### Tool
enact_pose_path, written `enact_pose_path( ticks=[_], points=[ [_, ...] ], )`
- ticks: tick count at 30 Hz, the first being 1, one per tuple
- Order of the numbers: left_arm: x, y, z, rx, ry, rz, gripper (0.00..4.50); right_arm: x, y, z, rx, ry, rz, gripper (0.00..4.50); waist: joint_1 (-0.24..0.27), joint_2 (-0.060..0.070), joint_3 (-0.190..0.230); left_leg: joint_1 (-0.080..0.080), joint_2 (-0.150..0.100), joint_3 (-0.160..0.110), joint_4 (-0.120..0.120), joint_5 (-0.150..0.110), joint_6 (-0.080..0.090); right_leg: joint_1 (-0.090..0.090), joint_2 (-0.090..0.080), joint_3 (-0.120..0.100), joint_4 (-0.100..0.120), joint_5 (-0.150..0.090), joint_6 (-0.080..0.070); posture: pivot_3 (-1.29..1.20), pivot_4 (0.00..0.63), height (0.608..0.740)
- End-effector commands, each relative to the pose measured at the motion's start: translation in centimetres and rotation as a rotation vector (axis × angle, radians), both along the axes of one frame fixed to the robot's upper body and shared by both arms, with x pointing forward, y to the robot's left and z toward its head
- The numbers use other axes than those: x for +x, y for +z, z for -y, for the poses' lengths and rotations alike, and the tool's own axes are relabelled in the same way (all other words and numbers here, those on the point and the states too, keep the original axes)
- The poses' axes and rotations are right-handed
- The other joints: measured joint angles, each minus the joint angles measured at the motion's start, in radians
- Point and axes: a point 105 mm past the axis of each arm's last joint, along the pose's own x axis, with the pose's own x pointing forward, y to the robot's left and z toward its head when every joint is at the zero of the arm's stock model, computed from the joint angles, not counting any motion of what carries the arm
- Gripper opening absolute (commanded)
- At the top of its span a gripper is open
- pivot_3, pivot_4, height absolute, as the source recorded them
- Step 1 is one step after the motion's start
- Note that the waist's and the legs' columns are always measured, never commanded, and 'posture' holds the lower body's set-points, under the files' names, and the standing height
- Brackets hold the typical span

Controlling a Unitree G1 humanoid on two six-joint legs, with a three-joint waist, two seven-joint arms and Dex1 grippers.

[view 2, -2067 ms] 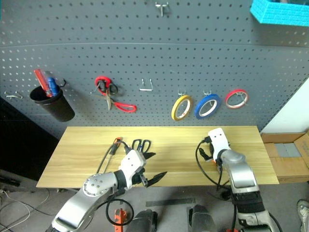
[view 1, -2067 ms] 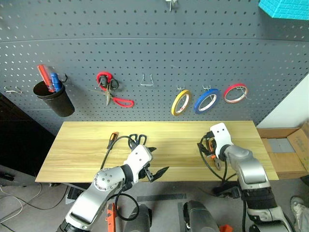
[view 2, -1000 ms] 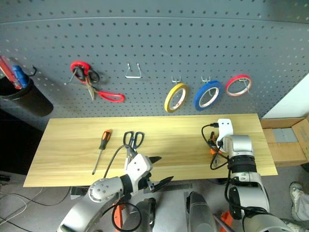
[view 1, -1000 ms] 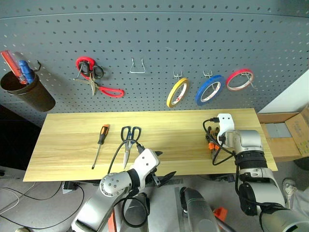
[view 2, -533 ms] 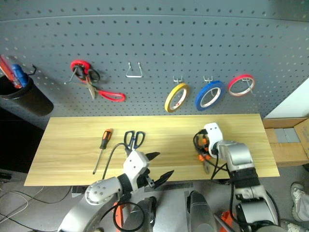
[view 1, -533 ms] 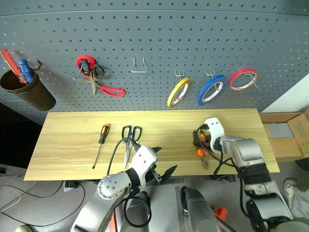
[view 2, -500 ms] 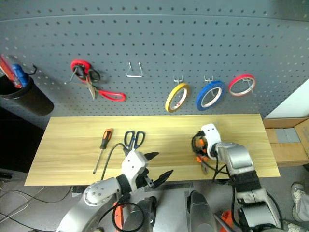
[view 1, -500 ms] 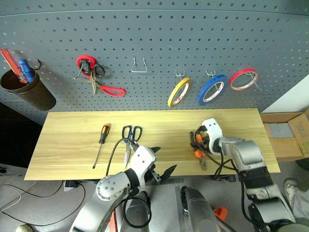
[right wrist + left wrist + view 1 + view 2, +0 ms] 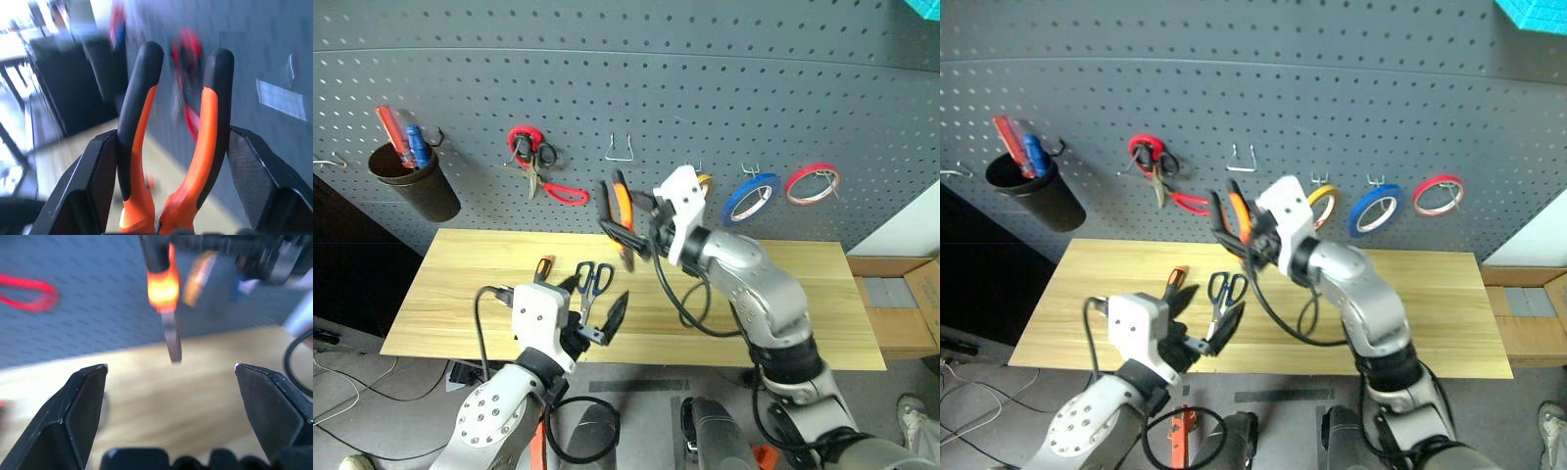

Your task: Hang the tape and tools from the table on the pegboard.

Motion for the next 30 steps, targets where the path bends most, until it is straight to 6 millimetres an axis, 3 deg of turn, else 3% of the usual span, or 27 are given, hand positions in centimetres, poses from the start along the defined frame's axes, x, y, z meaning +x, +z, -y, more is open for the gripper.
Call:
enact_pose_path(
  ticks=[1,6,10,15,21,30],
  points=[
    [1.0,3.6,-0.9,0.019,0.098,0.166,4.50,0.7,6.1,0.3,0.158,-0.050,0.181,2.83,0.014,0.000,-0.014,0.001,0.000,0.000,0.000,0.000,0.000,0.000,0.000,0.000,0.000,0.000,0.000,0.17,0.101,0.740],
    [4.2,4.5,-1.4,0.036,0.142,0.223,4.50,2.0,11.0,0.2,0.242,-0.138,0.399,2.83,0.021,-0.003,-0.041,0.004,0.000,-0.001,-0.001,0.002,-0.003,0.004,0.001,-0.002,0.000,0.001,-0.001,0.18,0.094,0.740],
    [6.3,4.1,-1.0,0.028,0.118,0.221,4.50,3.6,12.6,0.0,0.248,-0.220,0.510,2.83,0.017,-0.004,-0.045,0.007,0.000,-0.001,-0.001,0.002,-0.003,0.006,0.001,-0.002,0.001,0.001,-0.001,0.18,0.102,0.740],
    [8.2,1.5,-0.2,0.032,0.058,0.120,4.50,5.7,12.6,0.6,0.243,-0.310,0.538,2.83,0.015,-0.004,-0.045,0.007,0.000,0.000,-0.001,0.002,-0.003,0.006,0.001,0.000,0.001,0.001,-0.002,0.17,0.130,0.740],
    [9.4,-0.2,0.9,-0.004,0.011,0.068,4.50,7.7,11.7,2.0,0.214,-0.402,0.545,2.83,0.013,-0.002,-0.040,0.006,0.000,0.000,-0.001,0.002,-0.002,0.005,0.001,0.000,0.001,0.001,-0.002,0.17,0.196,0.740],
    [10.8,0.5,0.6,0.002,0.014,0.079,4.50,8.9,8.7,2.5,0.194,-0.445,0.460,2.83,0.010,0.003,-0.022,0.008,0.000,-0.001,0.000,0.000,0.002,0.008,0.001,0.000,0.003,0.001,-0.002,0.15,0.256,0.740]
  ],
)
